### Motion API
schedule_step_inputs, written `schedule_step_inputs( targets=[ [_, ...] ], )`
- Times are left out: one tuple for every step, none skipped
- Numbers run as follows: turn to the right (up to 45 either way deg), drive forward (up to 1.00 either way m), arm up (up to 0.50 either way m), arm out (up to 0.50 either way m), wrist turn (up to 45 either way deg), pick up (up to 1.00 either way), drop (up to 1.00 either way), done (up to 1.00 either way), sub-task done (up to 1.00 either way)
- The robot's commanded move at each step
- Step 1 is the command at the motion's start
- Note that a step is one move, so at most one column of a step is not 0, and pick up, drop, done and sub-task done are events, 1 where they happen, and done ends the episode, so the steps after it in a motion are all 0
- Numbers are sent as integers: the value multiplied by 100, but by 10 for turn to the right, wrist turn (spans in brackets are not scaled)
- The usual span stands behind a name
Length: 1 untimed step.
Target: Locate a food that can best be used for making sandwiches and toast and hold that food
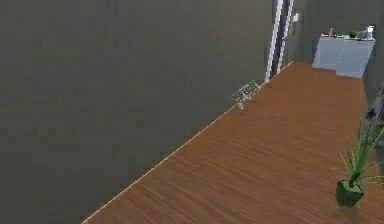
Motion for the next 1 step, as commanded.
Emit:
schedule_step_inputs(
  targets=[
    [90,0,0,0,0,0,0,0,0]
  ],
)
